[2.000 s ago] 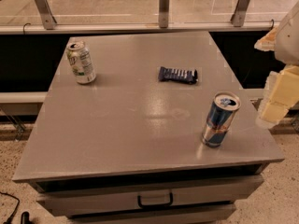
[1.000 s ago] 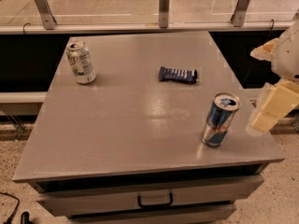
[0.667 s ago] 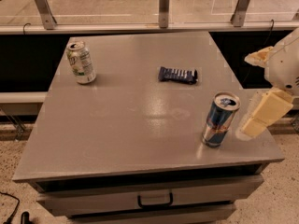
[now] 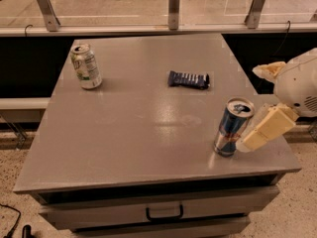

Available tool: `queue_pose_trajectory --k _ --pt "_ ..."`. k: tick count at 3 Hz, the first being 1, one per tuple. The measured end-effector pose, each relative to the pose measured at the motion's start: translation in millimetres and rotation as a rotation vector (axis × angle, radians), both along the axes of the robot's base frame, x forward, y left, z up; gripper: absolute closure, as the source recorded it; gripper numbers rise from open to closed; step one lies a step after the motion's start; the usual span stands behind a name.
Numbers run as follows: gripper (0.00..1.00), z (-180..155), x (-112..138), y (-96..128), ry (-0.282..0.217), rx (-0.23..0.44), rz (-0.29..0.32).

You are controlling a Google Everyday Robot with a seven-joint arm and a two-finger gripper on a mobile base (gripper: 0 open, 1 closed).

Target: Knock redbull can over

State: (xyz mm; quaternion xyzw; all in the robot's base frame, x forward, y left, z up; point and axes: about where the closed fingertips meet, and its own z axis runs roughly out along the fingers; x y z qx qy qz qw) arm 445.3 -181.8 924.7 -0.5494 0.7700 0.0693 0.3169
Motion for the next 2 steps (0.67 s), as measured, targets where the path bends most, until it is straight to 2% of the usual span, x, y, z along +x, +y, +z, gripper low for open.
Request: queue_pose_trajectory --k 1,2 --pt "0.03 -5.8 3.2 7.8 -0.027 0.101 -0.003" --pt "0.25 -8.4 5.1 11.3 -0.036 0.139 -0.002"
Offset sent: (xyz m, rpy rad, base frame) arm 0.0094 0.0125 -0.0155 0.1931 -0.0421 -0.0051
